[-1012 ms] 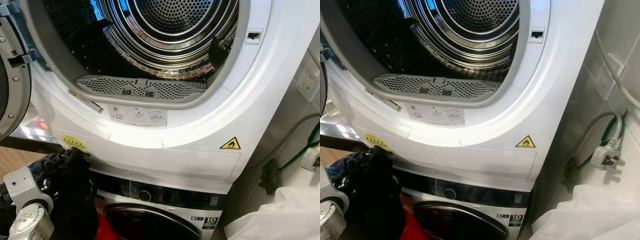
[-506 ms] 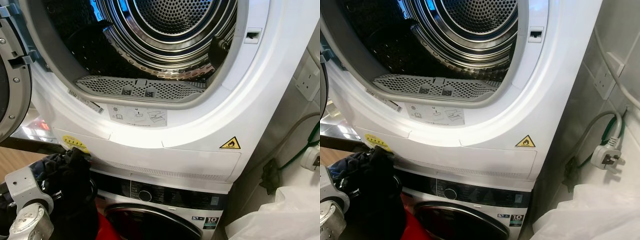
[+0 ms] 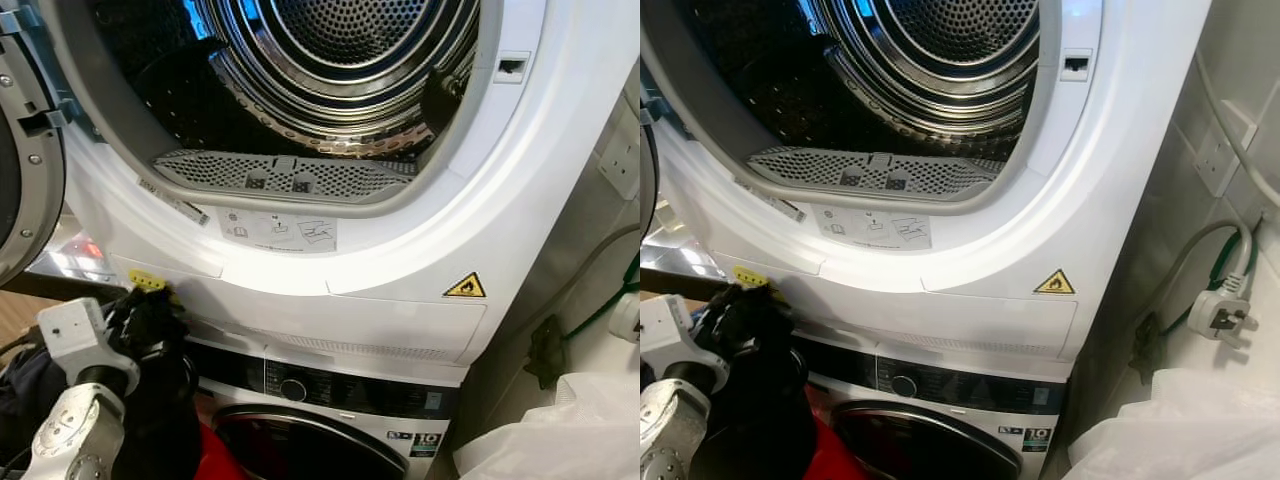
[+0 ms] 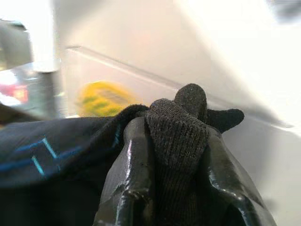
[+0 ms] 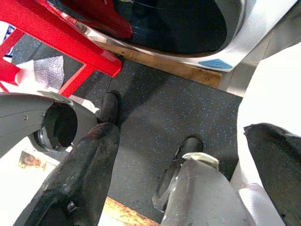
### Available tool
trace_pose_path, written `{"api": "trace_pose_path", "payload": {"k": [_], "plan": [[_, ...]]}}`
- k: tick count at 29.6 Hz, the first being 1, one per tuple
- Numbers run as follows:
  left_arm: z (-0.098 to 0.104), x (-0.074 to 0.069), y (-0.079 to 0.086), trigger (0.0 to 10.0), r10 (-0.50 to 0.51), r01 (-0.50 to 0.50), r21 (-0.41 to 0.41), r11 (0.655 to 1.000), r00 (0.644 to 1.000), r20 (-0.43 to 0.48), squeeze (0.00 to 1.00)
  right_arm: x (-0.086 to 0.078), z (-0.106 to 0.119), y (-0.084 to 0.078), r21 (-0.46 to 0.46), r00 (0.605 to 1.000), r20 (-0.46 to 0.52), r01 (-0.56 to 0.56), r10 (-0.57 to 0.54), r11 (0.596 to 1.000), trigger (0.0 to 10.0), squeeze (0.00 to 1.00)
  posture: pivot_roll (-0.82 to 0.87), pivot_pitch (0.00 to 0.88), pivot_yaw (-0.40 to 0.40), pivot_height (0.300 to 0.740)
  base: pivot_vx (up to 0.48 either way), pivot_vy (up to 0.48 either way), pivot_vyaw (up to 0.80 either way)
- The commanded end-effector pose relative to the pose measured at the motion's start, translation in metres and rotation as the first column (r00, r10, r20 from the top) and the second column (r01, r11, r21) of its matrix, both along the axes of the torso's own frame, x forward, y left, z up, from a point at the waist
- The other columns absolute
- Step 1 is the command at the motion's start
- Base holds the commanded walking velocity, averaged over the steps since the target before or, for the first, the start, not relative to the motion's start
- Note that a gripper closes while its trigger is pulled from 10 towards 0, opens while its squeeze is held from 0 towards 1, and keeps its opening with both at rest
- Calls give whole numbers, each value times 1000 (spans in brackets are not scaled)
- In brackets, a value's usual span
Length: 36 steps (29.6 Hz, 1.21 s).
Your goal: Clothes washing
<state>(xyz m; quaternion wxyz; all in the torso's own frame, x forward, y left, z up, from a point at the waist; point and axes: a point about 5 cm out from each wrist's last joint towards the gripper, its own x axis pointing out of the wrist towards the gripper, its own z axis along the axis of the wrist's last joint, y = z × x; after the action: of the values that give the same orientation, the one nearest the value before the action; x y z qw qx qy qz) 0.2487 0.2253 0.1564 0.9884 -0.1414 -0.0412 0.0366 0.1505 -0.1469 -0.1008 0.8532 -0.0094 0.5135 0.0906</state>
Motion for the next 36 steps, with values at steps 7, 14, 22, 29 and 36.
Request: {"api": "trace_pose_path", "payload": {"k": [7, 14, 22, 29, 36], "plan": [[6, -12, -45, 0, -456, 456, 12, 890, 890, 15, 0, 8, 3, 8, 24, 1000, 27, -2, 1, 1000, 10000, 0, 149, 0, 90, 740, 0, 0, 0], [-5, -32, -65, 0, -714, 720, 31, 693, 692, -106, 0, 12, 5, 14, 40, 999, 40, 1, -3, 999, 10000, 0, 144, 0, 92, 740, 0, 0, 0], [40, -23, -89, 0, -836, 809, 338, 481, 539, -102, 0, 15, 6, 15, 45, 999, 48, -1, -1, 999, 10000, 0, 150, 0, 87, 740, 0, 0, 0], [85, -24, -110, 0, -927, 818, 487, 307, 373, -42, 0, 19, 8, 17, 52, 998, 60, 5, -8, 999, 10000, 0, 144, 0, 84, 740, 0, 0, 0], [121, -22, -122, 0, -959, 782, 570, 252, 279, 41, 0, 20, 8, 18, 51, 998, 64, 3, -6, 999, 10000, 0, 144, 0, 80, 740, 0, 0, 0]]}}
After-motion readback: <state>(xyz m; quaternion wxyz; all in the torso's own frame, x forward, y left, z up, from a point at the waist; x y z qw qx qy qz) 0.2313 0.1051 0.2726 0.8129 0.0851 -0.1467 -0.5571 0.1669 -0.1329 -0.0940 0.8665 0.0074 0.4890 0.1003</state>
